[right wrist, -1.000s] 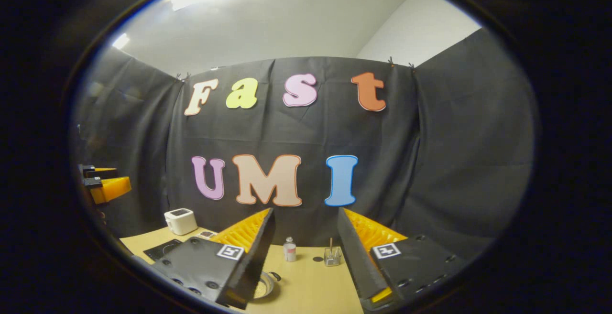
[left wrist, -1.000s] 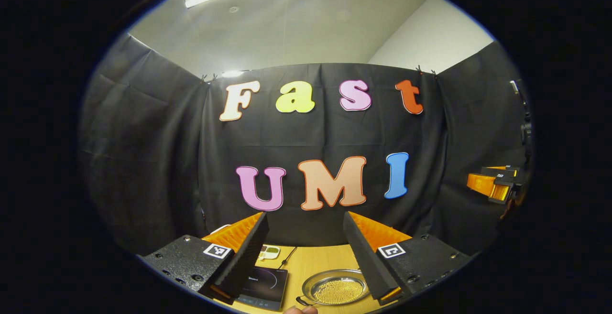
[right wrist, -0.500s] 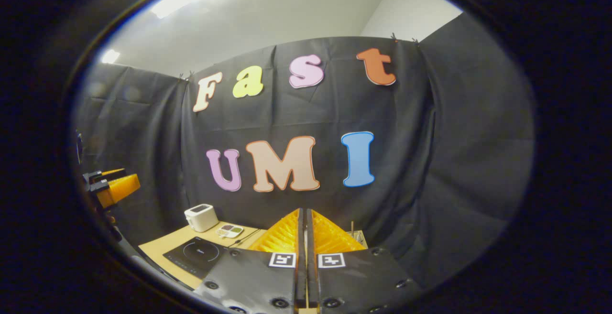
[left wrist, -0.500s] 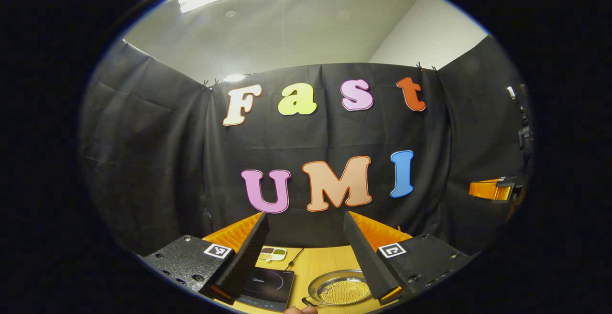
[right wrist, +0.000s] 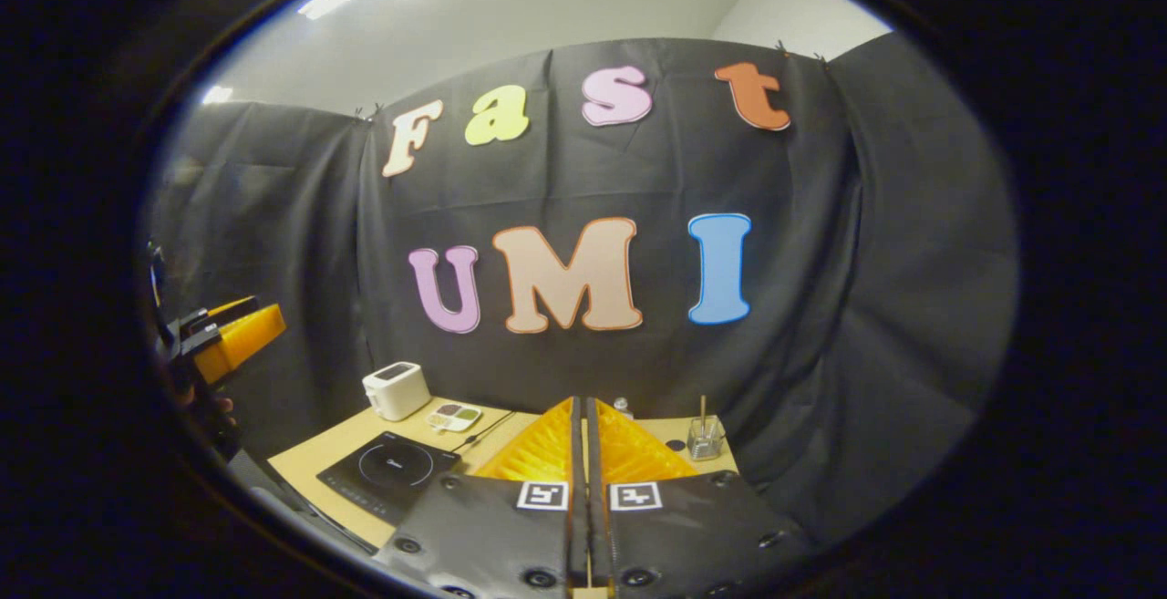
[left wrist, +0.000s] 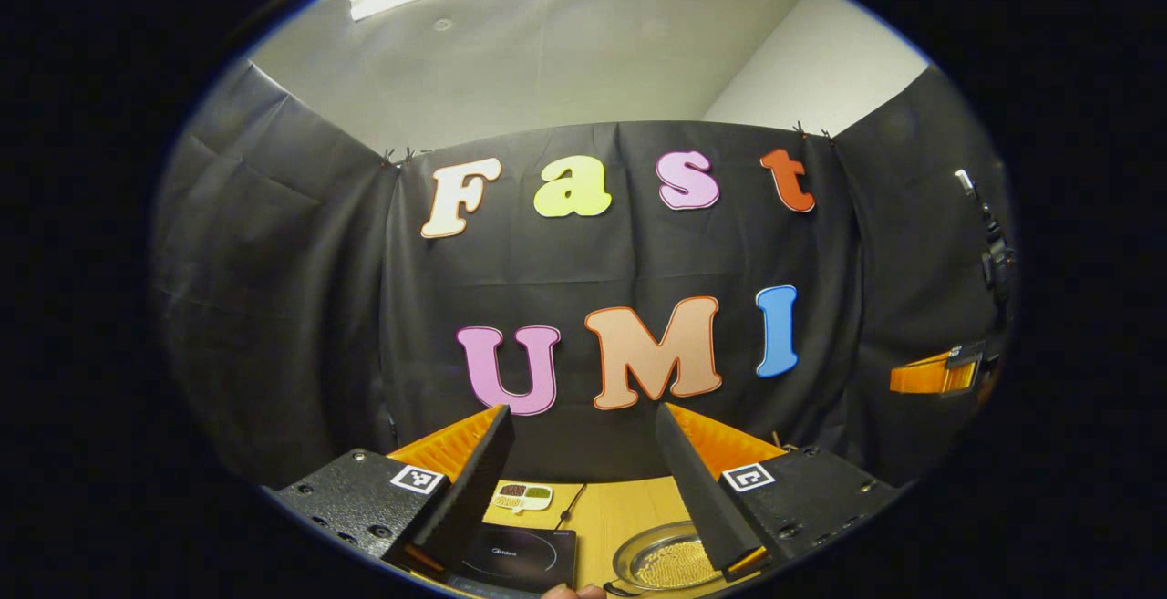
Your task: First push the handle of the pot to place it horizontally, then grasp the pot with both hands and set it on the induction cooktop.
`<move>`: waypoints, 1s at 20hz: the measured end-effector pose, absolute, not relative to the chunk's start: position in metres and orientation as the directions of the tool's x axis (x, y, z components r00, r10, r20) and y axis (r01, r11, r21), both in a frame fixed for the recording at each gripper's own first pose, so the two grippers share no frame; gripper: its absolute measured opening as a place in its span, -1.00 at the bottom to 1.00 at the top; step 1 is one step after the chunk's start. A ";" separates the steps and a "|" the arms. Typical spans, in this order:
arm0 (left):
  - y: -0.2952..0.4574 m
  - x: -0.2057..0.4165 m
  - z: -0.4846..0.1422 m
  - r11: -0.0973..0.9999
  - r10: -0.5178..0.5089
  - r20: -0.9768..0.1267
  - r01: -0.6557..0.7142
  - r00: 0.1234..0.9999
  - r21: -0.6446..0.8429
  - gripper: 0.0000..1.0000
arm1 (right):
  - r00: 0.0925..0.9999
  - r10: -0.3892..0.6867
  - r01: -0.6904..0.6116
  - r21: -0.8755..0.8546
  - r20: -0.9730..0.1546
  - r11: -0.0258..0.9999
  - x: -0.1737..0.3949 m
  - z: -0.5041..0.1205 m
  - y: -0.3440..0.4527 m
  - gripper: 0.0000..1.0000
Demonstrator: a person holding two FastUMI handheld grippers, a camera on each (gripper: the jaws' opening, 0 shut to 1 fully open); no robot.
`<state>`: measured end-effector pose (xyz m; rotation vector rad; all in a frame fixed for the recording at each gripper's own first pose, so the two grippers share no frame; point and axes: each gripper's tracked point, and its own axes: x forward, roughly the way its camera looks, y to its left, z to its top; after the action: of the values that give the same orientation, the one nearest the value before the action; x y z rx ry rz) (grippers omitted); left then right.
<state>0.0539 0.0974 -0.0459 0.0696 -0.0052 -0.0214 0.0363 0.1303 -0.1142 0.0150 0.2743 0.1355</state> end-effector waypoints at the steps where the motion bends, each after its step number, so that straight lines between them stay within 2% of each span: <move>1: 0.106 0.062 -0.053 0.998 -0.032 -0.001 0.032 0.999 0.059 0.89 | 0.950 0.125 -0.121 0.031 -0.286 0.992 0.038 -0.124 0.142 -0.95; 2: 0.116 0.070 -0.061 0.998 -0.043 -0.009 0.043 0.999 0.054 0.89 | 0.945 0.117 -0.113 0.030 -0.305 0.993 0.040 -0.135 0.153 -1.00; 11: 0.185 0.117 -0.127 0.991 -0.129 -0.064 0.130 0.990 0.020 0.91 | 0.861 0.102 -0.092 0.044 -0.499 0.995 0.045 -0.253 0.269 -0.95; 15: 0.212 0.122 -0.155 0.994 -0.105 -0.109 0.106 0.988 0.009 0.91 | 0.782 0.124 -0.113 0.056 -0.611 0.992 0.032 -0.313 0.300 -0.94; 16: 0.215 0.123 -0.159 0.994 -0.105 -0.109 0.106 0.988 -0.005 0.91 | 0.765 0.123 -0.113 0.056 -0.632 0.992 0.029 -0.326 0.305 -0.87; 17: 0.216 0.123 -0.164 0.994 -0.108 -0.116 0.107 0.987 -0.013 0.90 | 0.744 0.124 -0.112 0.060 -0.656 0.992 0.025 -0.339 0.309 -1.00; 18: 0.219 0.123 -0.170 0.994 -0.106 -0.129 0.105 0.986 -0.011 0.90 | 0.720 0.129 -0.107 0.074 -0.682 0.991 0.019 -0.353 0.312 -0.94; 19: 0.225 0.121 -0.175 0.995 -0.099 -0.136 0.099 0.986 -0.006 0.87 | 0.693 0.139 -0.103 0.094 -0.708 0.990 0.014 -0.367 0.317 -1.00; 20: 0.231 0.120 -0.178 0.996 -0.090 -0.136 0.090 0.987 -0.002 0.91 | 0.665 0.143 -0.097 0.106 -0.733 0.990 0.010 -0.382 0.319 -0.94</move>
<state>0.1196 0.2306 -0.1777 0.0037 0.1363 -0.0902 0.0098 0.3187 -0.3824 0.0598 0.8319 0.1355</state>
